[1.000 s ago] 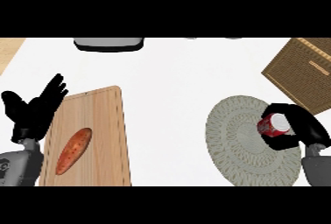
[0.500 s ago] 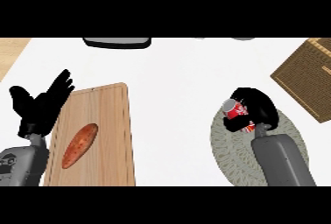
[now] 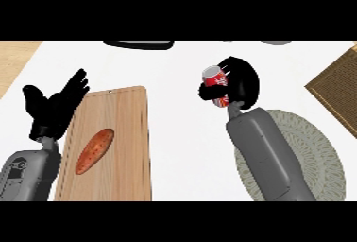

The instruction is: Pick the can from the placemat and place it in the basket

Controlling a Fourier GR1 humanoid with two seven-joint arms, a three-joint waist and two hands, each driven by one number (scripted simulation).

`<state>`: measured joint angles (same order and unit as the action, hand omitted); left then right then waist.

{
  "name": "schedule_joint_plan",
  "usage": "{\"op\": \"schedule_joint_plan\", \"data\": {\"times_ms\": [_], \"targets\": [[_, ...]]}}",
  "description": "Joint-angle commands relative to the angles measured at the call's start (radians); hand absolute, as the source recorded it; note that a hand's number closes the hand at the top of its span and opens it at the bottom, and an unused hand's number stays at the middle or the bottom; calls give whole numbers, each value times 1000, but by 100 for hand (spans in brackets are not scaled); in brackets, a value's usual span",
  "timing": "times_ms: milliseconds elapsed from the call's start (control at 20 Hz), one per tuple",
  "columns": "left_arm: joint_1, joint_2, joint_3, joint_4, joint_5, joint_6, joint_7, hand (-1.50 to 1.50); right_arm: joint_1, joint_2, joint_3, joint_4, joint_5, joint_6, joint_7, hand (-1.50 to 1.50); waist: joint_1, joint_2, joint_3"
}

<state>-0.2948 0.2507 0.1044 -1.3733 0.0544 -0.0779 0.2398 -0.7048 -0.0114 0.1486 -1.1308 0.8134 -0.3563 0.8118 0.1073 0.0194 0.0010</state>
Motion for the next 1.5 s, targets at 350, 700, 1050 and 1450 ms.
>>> {"op": "schedule_joint_plan", "data": {"times_ms": [350, 700, 1050, 1450], "targets": [[62, -42, -19, -21, -38, 51, -21, 0, -444, 11, 102, 230, 190, -311, 323, 150, -51, -16, -3], [40, 20, 33, -36, 4, 15, 44, 0, -652, -24, -28, 392, 277, -205, 383, 150, -71, -15, -2], [75, 17, 45, 2, 4, -2, -22, 0, -735, -123, -111, 495, 317, -208, 325, 150, -86, -14, -2], [101, 32, 59, -30, 15, -17, -22, 0, -776, -284, -178, 648, 379, -178, 302, 150, -87, -14, -2]]}}
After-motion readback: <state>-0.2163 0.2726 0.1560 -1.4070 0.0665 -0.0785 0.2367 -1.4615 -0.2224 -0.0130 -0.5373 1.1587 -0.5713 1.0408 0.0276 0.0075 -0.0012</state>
